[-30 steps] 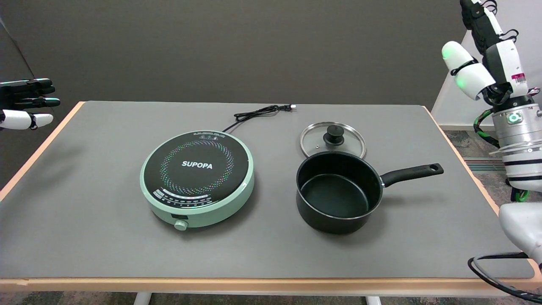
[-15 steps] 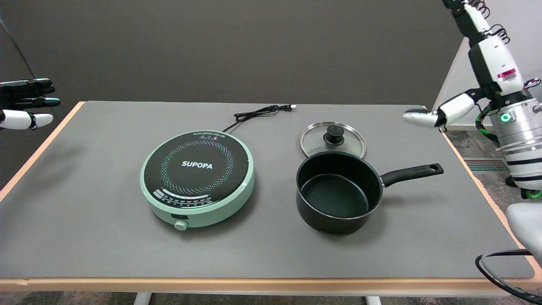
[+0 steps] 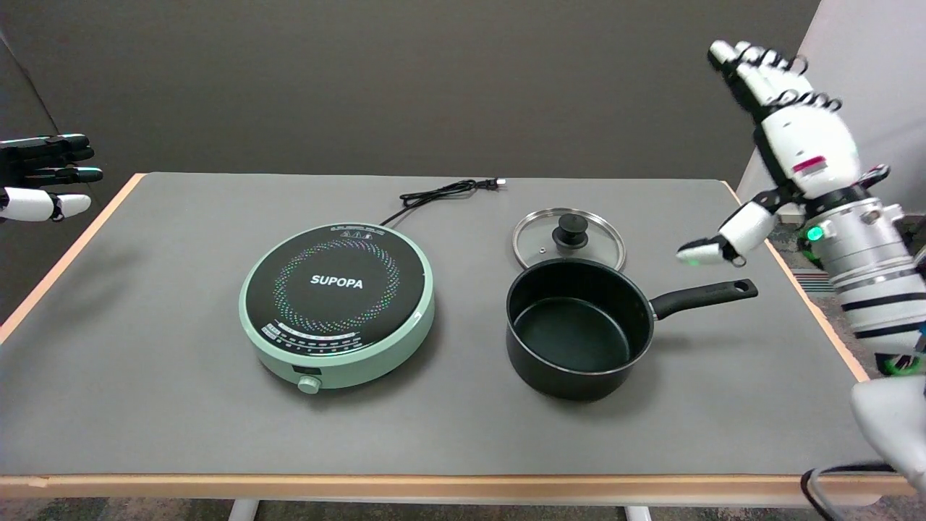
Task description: Pick up the soup pot.
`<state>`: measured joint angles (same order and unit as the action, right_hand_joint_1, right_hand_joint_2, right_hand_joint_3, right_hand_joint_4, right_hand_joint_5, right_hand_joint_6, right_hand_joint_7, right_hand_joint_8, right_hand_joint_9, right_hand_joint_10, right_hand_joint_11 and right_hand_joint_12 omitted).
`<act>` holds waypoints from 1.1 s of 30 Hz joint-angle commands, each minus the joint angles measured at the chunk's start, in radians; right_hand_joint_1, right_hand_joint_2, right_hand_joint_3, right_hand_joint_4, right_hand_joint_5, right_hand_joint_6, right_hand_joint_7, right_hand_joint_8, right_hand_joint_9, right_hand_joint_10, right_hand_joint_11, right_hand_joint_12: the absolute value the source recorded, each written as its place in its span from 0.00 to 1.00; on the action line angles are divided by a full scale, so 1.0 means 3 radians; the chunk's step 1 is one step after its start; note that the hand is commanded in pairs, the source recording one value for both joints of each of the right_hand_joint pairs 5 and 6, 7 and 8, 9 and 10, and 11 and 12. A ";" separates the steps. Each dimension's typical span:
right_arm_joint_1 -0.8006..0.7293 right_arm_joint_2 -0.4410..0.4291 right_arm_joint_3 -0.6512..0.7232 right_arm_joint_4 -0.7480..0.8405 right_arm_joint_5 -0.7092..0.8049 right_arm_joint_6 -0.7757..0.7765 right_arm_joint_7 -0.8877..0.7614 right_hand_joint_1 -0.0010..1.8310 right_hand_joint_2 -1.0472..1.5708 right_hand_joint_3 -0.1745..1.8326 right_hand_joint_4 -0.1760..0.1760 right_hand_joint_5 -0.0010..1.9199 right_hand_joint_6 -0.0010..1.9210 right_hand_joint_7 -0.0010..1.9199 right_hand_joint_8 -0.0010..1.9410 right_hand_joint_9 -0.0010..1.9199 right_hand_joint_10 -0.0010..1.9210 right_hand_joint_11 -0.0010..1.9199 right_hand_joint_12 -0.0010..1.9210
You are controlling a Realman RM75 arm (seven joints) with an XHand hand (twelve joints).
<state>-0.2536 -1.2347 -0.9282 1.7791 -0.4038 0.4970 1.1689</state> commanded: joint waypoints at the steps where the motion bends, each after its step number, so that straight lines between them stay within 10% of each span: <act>1: -0.0364 -0.0382 -0.0377 0.0294 -0.0209 -0.0988 -0.0890 0.65 0.20 0.47 0.77 0.04 0.04 0.04 0.04 0.04 0.04 0.04 0.04; 18: -0.0764 -0.0717 -0.0211 0.0272 0.0186 -0.0673 -0.1234 0.65 0.21 0.47 0.62 0.05 0.05 0.05 0.04 0.05 0.05 0.05 0.05; 33: -0.0635 -0.0121 -0.0845 0.0257 0.0153 -0.1182 -0.1230 0.63 0.23 0.48 0.64 0.05 0.05 0.05 0.05 0.05 0.05 0.05 0.05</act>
<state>-0.4479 -1.3885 -1.0401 1.8526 -0.3748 0.2792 0.8374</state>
